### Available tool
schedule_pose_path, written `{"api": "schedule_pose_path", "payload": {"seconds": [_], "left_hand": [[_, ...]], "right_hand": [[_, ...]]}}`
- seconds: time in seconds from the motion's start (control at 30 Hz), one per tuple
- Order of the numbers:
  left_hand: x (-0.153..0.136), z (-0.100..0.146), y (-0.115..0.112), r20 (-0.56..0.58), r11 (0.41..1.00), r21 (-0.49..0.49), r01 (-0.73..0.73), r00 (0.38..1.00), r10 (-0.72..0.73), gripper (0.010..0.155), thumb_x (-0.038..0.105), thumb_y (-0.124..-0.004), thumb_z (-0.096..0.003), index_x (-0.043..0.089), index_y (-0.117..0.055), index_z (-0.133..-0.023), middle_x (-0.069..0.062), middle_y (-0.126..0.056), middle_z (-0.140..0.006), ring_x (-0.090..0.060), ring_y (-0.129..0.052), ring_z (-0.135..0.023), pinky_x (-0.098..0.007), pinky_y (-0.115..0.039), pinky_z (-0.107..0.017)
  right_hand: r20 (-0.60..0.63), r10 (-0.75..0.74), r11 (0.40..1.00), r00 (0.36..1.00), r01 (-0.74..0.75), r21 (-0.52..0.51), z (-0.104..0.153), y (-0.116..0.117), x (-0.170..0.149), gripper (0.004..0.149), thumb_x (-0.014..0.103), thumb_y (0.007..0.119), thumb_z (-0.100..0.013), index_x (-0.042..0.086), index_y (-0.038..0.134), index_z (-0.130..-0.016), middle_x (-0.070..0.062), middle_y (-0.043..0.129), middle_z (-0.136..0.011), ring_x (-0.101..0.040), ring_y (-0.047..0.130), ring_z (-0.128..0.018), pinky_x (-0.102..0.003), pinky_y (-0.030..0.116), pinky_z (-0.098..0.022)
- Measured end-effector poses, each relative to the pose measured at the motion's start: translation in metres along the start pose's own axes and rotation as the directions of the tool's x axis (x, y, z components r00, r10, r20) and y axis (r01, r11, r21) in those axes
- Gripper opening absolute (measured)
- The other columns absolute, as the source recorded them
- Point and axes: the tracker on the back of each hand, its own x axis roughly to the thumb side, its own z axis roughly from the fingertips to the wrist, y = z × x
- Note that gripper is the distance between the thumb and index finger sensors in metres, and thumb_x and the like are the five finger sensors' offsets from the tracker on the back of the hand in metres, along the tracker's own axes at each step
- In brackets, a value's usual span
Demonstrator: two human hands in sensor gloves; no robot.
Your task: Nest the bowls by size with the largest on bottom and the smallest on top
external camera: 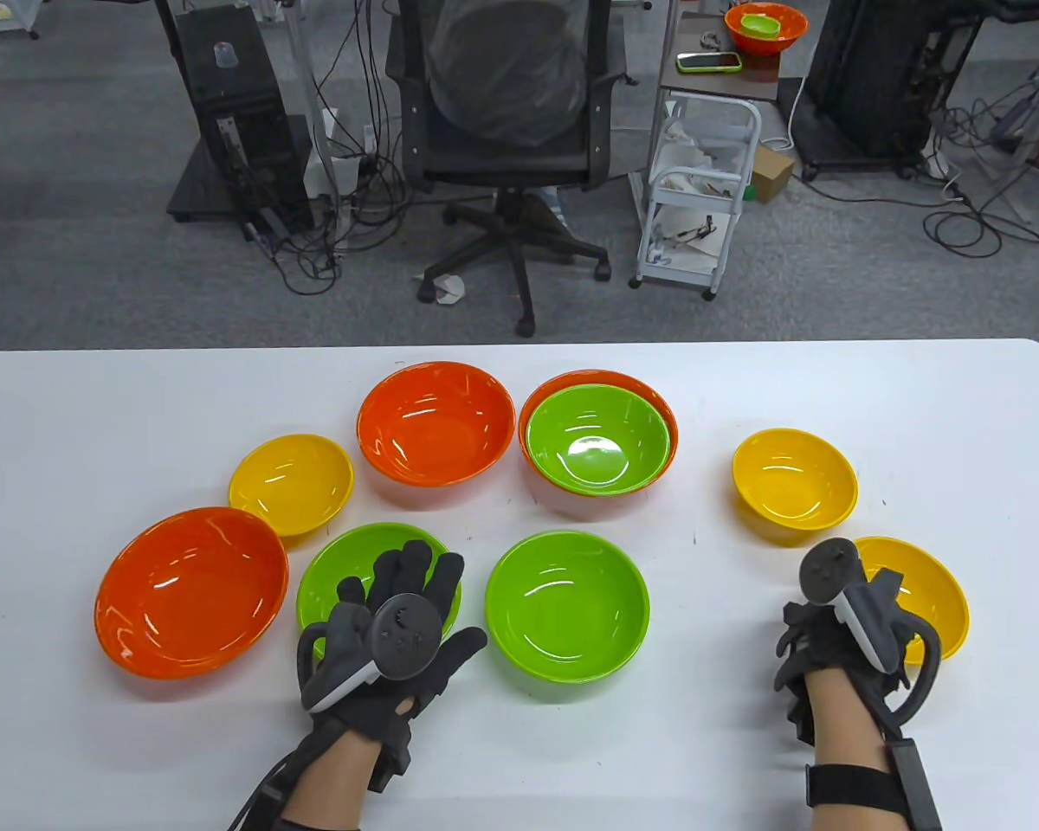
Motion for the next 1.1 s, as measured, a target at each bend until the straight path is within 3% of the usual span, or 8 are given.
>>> {"api": "schedule_pose_path", "payload": {"seconds": [0.23, 0.53, 1.1], "left_hand": [[-0.0015, 0.0001, 0.0003, -0.005, 1.0, -0.005, -0.003, 1.0, 0.003, 0.083, 0.064, -0.06, -0.0499, 0.027, -0.029, -0.117, -0.018, -0.021, -0.123, -0.05, -0.028, -0.114, -0.077, -0.028, -0.072], [-0.0013, 0.0001, 0.0011, -0.007, 1.0, -0.012, -0.001, 1.0, 0.001, 0.083, 0.064, -0.06, -0.0499, 0.027, -0.029, -0.117, -0.018, -0.021, -0.123, -0.05, -0.028, -0.114, -0.077, -0.028, -0.072], [-0.0061, -0.0035, -0.0036, -0.028, 0.999, -0.053, -0.001, 1.0, 0.0, 0.083, 0.064, -0.06, -0.0499, 0.027, -0.029, -0.117, -0.018, -0.021, -0.123, -0.05, -0.028, -0.114, -0.077, -0.028, -0.072]], "right_hand": [[-0.047, -0.031, 0.999, 0.998, 0.032, 0.025, -0.0078, 0.0064, -0.0107, 0.063, 0.03, 0.086, -0.047, 0.001, 0.067, -0.099, -0.023, 0.079, -0.092, -0.053, 0.074, -0.083, -0.068, 0.06, -0.06], [-0.038, -0.03, 0.999, 0.999, 0.03, 0.014, -0.0074, 0.006, -0.01, 0.058, 0.021, 0.083, -0.047, 0.003, 0.066, -0.1, -0.022, 0.077, -0.094, -0.052, 0.073, -0.083, -0.066, 0.064, -0.059], [-0.021, -0.035, 0.997, 0.999, 0.033, -0.066, -0.0032, -0.0005, -0.0082, 0.054, 0.016, 0.083, -0.046, 0.004, 0.07, -0.096, -0.019, 0.082, -0.083, -0.048, 0.08, -0.072, -0.062, 0.067, -0.054]]}}
